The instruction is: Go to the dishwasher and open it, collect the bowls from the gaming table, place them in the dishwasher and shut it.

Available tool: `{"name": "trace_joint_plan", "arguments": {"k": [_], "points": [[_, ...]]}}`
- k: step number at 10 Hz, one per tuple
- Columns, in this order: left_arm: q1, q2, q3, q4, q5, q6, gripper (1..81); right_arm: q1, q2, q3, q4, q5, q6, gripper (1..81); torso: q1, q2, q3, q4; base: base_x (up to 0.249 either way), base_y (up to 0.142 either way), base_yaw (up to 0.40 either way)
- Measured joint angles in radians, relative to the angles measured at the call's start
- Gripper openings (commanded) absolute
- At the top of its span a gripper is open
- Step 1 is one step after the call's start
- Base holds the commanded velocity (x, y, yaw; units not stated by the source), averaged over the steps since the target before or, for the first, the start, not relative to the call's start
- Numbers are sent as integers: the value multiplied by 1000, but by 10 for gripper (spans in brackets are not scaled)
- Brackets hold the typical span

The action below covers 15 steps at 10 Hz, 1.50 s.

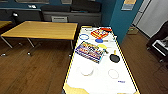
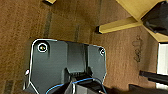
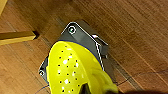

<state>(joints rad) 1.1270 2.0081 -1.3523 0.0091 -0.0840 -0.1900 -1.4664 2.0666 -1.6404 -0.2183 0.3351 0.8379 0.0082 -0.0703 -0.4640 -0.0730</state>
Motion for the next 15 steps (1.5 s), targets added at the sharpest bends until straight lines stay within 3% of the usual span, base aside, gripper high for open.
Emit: {"name": "trace_joint_plan", "arguments": {"k": [2, 5, 7, 9, 10, 12, 15], "points": [[-162, -25, 89, -23, 11, -55, 811, -13, 69, -64, -13, 23, -7, 10, 0, 0, 0, 0, 0, 0, 0], [-400, -41, 104, -47, 111, -159, 811, -39, 179, -142, -41, 37, -26, 10, 0, 0, 0, 0, 0, 0, 0], [-539, -10, 103, -59, 185, -254, 811, -40, 187, -156, -49, 40, -28, 10, 0, 0, 0, 0, 0, 0, 0], [-646, 51, 71, -68, 258, -393, 811, -39, 203, -165, -49, 40, -29, 10, 0, 0, 0, 0, 0, 0, 0], [-679, 91, 50, -71, 275, -443, 811, -36, 218, -172, -51, 40, -29, 10, 0, 0, 0, 0, 0, 0, 0], [-707, 174, -53, -76, 324, -493, 811, -21, 223, -180, -52, 39, -29, 10, 0, 0, 0, 0, 0, 0, 0], [-749, 330, -205, -75, 384, -519, 811, -15, 224, -184, -52, 38, -29, 10, 0, 0, 0, 0, 0, 0, 0]]}}
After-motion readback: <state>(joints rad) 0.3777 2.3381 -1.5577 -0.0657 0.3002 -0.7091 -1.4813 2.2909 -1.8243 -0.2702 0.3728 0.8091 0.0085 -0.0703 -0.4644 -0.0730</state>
